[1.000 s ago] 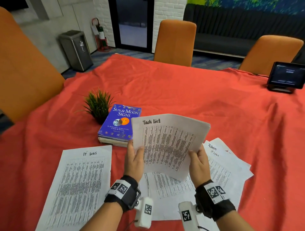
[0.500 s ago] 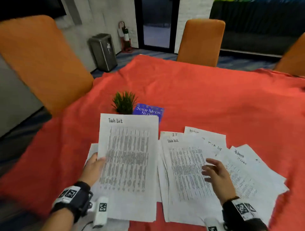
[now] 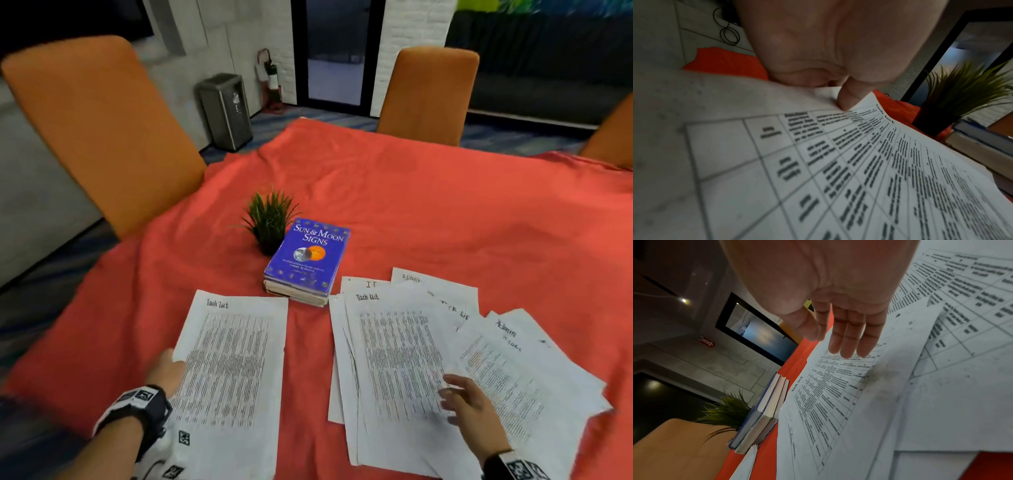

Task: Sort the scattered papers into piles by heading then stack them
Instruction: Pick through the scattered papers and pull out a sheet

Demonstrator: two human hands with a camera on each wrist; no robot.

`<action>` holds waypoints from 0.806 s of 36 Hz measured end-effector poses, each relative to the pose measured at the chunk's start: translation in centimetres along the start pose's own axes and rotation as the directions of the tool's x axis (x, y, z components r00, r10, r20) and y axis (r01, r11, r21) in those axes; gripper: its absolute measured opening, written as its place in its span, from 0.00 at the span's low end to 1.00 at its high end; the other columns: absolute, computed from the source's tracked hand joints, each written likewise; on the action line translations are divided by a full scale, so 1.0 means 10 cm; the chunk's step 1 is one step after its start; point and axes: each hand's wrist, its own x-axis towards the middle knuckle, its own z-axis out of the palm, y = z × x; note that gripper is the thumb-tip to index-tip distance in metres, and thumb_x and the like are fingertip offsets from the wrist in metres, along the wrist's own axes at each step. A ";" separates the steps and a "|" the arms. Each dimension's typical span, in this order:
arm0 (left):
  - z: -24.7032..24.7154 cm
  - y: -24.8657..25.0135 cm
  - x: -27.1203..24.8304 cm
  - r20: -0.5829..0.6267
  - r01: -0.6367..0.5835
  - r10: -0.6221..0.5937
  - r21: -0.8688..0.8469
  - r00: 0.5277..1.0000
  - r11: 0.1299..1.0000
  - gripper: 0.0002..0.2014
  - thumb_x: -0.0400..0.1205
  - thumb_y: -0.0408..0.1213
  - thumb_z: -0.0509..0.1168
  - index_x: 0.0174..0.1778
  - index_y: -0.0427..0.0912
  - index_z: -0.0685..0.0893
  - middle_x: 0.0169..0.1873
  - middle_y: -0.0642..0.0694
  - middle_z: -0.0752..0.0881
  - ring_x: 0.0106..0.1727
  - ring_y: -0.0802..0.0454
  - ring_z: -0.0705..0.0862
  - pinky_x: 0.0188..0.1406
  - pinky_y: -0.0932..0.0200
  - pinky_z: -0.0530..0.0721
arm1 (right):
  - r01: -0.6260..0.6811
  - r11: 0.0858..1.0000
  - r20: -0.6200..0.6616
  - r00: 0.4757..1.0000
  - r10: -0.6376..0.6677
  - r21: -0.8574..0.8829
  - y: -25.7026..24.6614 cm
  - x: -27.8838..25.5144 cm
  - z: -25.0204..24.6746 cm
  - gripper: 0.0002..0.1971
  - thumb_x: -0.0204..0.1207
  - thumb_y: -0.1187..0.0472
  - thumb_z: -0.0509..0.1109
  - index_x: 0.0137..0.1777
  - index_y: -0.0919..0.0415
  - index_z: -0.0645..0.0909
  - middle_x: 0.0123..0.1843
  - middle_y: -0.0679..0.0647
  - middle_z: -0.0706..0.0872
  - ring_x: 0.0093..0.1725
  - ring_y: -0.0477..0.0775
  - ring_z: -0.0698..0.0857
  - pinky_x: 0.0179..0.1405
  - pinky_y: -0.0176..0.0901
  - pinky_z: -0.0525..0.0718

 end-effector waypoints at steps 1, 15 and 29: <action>0.01 0.00 0.00 -0.005 0.001 -0.001 0.015 1.000 1.000 0.13 0.82 0.27 0.57 0.61 0.33 0.78 0.50 0.35 0.83 0.47 0.40 0.79 0.46 0.55 0.72 | -0.002 1.000 -0.001 1.000 0.002 -0.005 0.00 0.00 -0.01 0.11 0.79 0.70 0.64 0.54 0.53 0.81 0.51 0.60 0.88 0.47 0.60 0.86 0.41 0.48 0.81; 0.08 -0.05 -0.07 -0.225 0.024 0.012 0.158 0.974 0.987 0.16 0.76 0.43 0.66 0.58 0.43 0.81 0.58 0.34 0.83 0.60 0.32 0.80 0.62 0.46 0.79 | -0.122 0.950 -0.198 0.978 0.066 -0.289 0.09 0.04 -0.17 0.14 0.75 0.64 0.70 0.61 0.58 0.78 0.54 0.64 0.86 0.46 0.60 0.84 0.44 0.46 0.77; 1.34 1.43 -1.19 0.429 -0.377 0.411 -0.166 0.804 0.911 0.05 0.80 0.39 0.61 0.41 0.50 0.83 0.37 0.51 0.87 0.37 0.52 0.85 0.35 0.61 0.82 | -0.334 0.790 -0.225 0.941 0.252 -0.515 0.34 0.19 -0.14 0.33 0.57 0.46 0.82 0.58 0.53 0.69 0.58 0.61 0.78 0.45 0.60 0.84 0.50 0.51 0.87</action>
